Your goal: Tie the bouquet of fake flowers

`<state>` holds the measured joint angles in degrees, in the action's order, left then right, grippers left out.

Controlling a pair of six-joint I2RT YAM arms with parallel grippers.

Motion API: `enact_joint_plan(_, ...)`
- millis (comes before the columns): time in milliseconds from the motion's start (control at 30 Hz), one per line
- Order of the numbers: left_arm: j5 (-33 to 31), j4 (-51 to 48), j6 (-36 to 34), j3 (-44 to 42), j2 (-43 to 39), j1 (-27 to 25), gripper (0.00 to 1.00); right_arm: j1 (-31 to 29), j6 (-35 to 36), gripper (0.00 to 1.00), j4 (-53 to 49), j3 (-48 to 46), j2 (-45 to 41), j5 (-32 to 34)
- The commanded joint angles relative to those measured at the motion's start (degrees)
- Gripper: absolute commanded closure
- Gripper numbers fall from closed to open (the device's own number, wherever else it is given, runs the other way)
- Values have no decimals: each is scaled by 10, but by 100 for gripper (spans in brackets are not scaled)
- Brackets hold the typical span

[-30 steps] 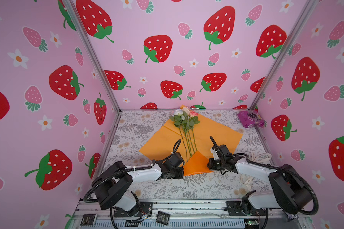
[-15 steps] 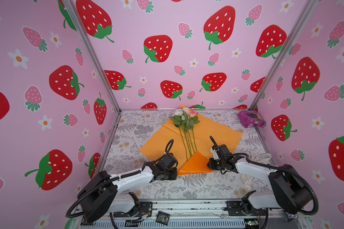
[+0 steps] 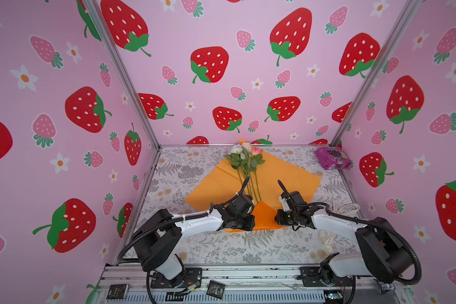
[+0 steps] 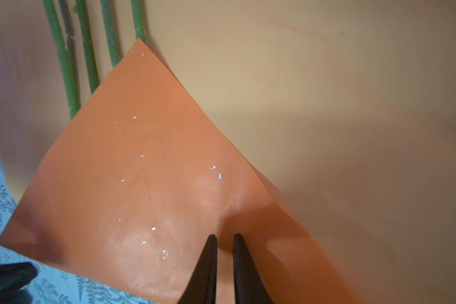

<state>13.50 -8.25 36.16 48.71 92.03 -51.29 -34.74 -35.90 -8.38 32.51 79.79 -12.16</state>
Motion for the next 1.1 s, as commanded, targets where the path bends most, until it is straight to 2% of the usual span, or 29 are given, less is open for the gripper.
enact_joint_plan(0,-1,4,-1,17,19,-2,82,2,5,80,-18,17,-13,-18)
enact_joint_plan(167,-44,-6,12,7,26,1,83,2,-6,76,-46,15,-81,-28)
enact_joint_plan(300,-53,-16,12,4,30,3,83,-22,-15,90,-2,-21,-118,-134)
enact_joint_plan(367,-53,-20,9,5,36,5,84,-52,-19,97,0,-26,-112,-130)
enact_joint_plan(433,-52,-23,13,4,41,4,85,-79,-14,100,-7,-22,-91,-123)
enact_joint_plan(533,-73,-22,17,-1,44,5,87,-101,-12,100,-22,-13,-54,-86)
enact_joint_plan(833,-71,-24,8,-1,34,4,87,-106,-8,100,-6,13,1,-52)
enact_joint_plan(1067,-21,7,-22,-6,-7,-3,75,-105,-18,100,-13,20,31,-36)
